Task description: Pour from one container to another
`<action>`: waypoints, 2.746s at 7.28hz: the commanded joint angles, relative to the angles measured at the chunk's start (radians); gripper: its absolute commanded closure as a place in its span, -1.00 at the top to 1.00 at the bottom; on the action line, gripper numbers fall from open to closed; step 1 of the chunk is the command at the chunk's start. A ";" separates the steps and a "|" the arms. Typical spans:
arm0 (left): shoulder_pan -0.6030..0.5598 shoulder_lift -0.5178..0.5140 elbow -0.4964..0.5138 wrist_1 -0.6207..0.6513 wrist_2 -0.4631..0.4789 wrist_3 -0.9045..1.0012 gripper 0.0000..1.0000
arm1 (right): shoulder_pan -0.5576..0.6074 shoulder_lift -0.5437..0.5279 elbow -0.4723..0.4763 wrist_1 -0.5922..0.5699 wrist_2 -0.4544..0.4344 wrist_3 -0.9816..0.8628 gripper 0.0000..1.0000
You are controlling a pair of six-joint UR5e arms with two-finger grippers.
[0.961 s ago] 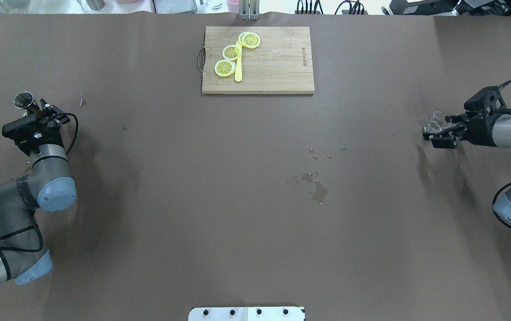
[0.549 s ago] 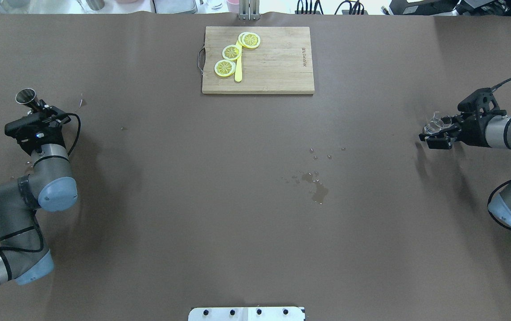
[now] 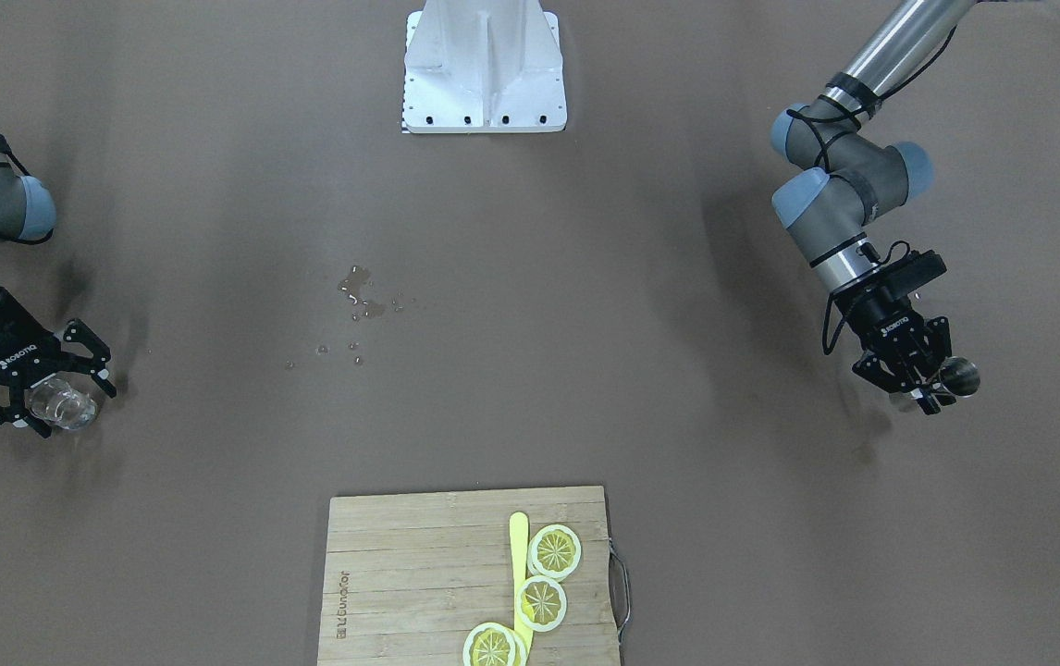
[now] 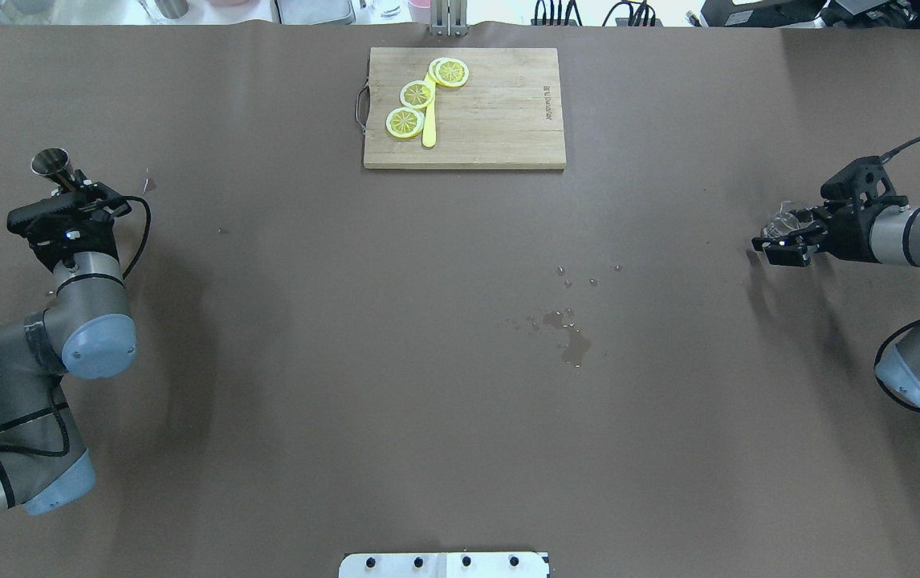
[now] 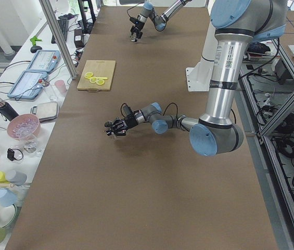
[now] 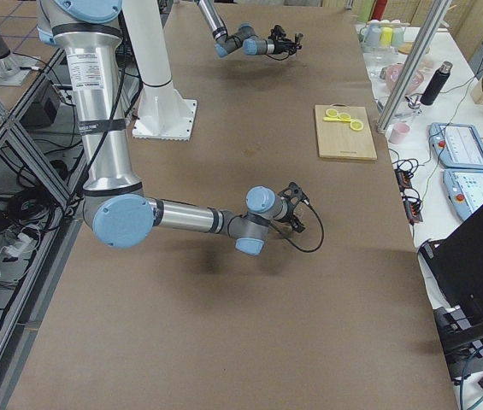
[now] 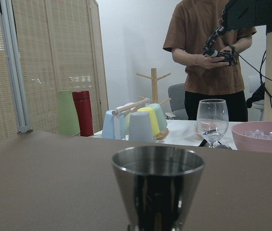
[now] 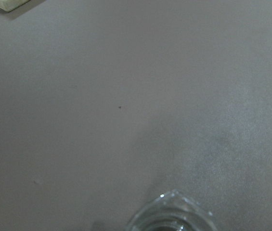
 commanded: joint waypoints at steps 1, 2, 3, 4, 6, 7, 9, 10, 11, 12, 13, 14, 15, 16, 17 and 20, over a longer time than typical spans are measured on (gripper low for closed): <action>-0.002 0.006 -0.094 -0.008 -0.004 0.038 -1.00 | 0.001 -0.001 0.000 0.000 0.002 0.000 0.70; 0.004 0.020 -0.135 -0.015 -0.004 0.039 -1.00 | 0.003 -0.001 0.000 0.002 0.002 0.000 0.58; 0.008 0.018 -0.165 -0.018 -0.018 0.053 -1.00 | 0.004 -0.001 0.000 0.002 0.002 0.000 0.41; 0.008 0.003 -0.186 -0.020 -0.057 0.147 -1.00 | 0.004 -0.004 -0.003 0.020 0.000 -0.002 0.22; 0.008 0.009 -0.197 -0.080 -0.085 0.194 -1.00 | 0.004 -0.004 -0.008 0.026 0.000 -0.003 -0.10; 0.008 0.012 -0.197 -0.168 -0.138 0.277 -1.00 | 0.006 -0.004 -0.008 0.026 0.000 -0.005 -0.24; 0.008 0.012 -0.200 -0.233 -0.182 0.407 -1.00 | 0.010 -0.001 0.000 0.045 0.002 -0.012 -0.68; 0.008 0.011 -0.202 -0.232 -0.202 0.507 -1.00 | 0.042 0.009 0.011 0.046 0.020 -0.012 -0.74; 0.011 0.001 -0.206 -0.271 -0.203 0.595 -1.00 | 0.076 0.018 0.034 0.036 0.072 -0.015 -1.00; 0.013 0.003 -0.232 -0.329 -0.263 0.666 -1.00 | 0.089 0.057 0.055 0.025 0.119 -0.026 -1.00; 0.011 0.003 -0.241 -0.420 -0.336 0.770 -1.00 | 0.089 0.084 0.052 0.022 0.117 -0.101 -1.00; 0.010 0.001 -0.238 -0.507 -0.396 0.913 -1.00 | 0.090 0.126 0.058 -0.021 0.118 -0.156 -1.00; 0.010 -0.017 -0.240 -0.587 -0.512 1.008 -1.00 | 0.089 0.155 0.086 -0.082 0.124 -0.157 -1.00; 0.008 -0.043 -0.235 -0.642 -0.615 1.092 -1.00 | 0.086 0.172 0.148 -0.184 0.138 -0.173 -1.00; 0.005 -0.077 -0.229 -0.663 -0.701 1.164 -1.00 | 0.067 0.176 0.214 -0.277 0.146 -0.234 -1.00; -0.008 -0.234 -0.034 -0.852 -0.872 1.286 -1.00 | 0.015 0.169 0.471 -0.603 0.147 -0.342 -1.00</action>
